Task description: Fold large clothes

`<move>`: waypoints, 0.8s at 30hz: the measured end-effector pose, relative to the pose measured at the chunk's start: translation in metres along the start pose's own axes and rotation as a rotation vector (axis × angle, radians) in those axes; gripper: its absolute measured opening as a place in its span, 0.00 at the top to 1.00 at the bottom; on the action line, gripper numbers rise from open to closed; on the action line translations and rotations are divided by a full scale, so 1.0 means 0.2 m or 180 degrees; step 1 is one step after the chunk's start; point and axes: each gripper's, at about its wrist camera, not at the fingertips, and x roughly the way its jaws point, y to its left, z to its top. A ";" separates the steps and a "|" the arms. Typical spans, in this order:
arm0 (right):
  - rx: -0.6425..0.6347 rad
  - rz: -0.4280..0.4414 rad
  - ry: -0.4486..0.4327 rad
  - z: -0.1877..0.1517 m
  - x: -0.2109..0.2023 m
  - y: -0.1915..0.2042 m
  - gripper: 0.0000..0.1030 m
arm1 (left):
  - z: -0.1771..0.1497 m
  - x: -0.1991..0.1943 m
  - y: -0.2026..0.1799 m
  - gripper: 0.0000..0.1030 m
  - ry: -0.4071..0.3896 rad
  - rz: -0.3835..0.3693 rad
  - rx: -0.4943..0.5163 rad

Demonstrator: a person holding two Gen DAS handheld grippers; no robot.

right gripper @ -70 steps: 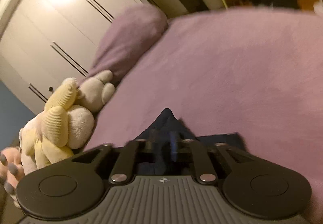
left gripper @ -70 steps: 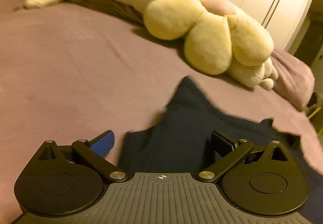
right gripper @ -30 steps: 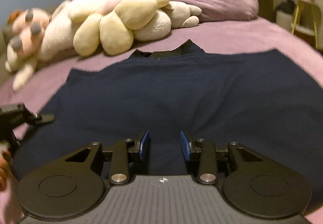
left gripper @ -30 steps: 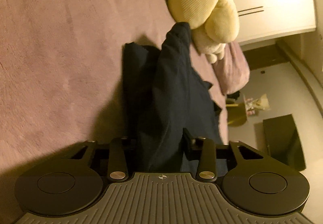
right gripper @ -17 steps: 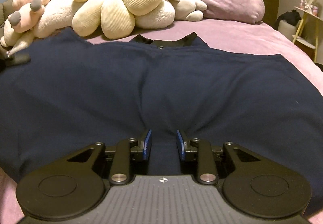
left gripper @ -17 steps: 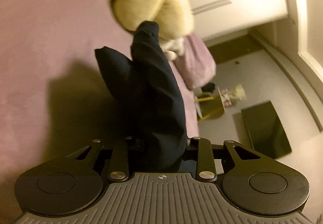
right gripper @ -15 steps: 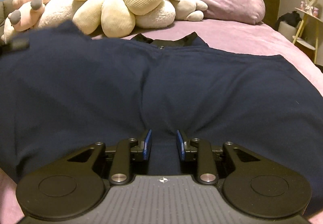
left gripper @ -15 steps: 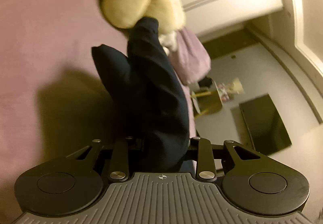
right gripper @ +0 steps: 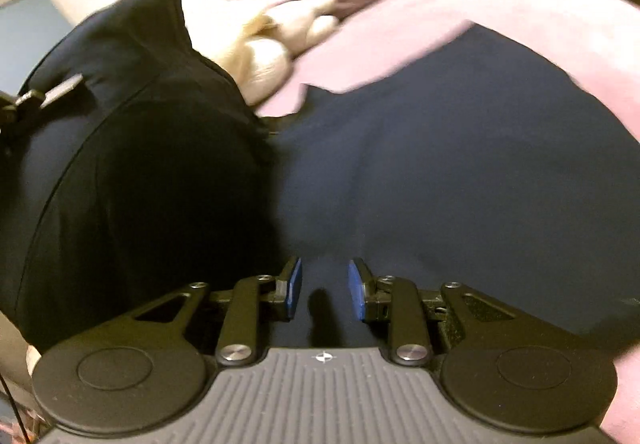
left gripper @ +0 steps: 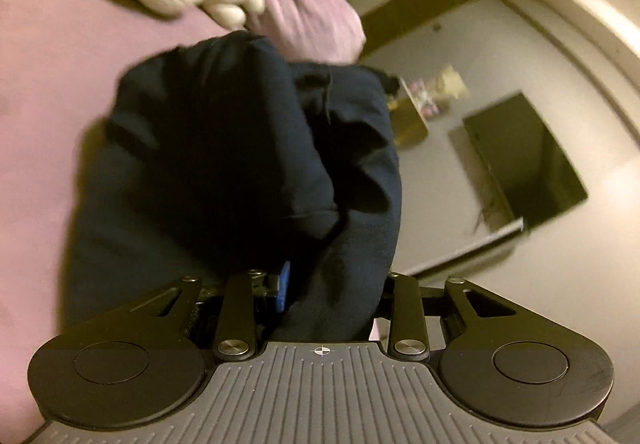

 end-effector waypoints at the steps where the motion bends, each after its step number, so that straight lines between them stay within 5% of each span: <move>1: 0.0176 0.0096 0.0020 -0.01 -0.02 -0.07 0.85 | -0.04 0.08 0.00 0.60 0.0068 -0.0032 0.0023; 4: 0.0628 0.0360 -0.0064 -0.03 -0.13 -0.23 0.86 | -0.14 0.28 0.06 0.48 0.0319 -0.0196 -0.0153; 8: 0.0727 0.0200 -0.0273 -0.04 -0.29 -0.32 0.86 | -0.25 0.38 0.24 0.51 0.0309 -0.0510 -0.0639; 11: 0.0593 -0.0141 -0.0508 -0.01 -0.45 -0.33 0.80 | -0.28 0.24 0.25 0.40 0.0092 -0.0692 -0.0785; 15: 0.0251 -0.0385 -0.0867 0.08 -0.59 -0.22 0.80 | -0.21 -0.02 0.17 0.25 -0.0280 -0.0676 -0.0455; 17: 0.0063 -0.0461 -0.0977 0.14 -0.60 -0.12 0.80 | -0.19 -0.18 0.18 0.18 -0.0625 -0.0515 -0.0358; 20: -0.0192 -0.0281 -0.1087 0.23 -0.56 0.10 0.80 | -0.15 -0.38 0.23 0.14 -0.1130 0.0145 -0.0241; 24: -0.0599 -0.0117 -0.0755 0.27 -0.27 0.48 0.80 | -0.12 -0.53 0.34 0.14 -0.1394 0.0988 -0.0221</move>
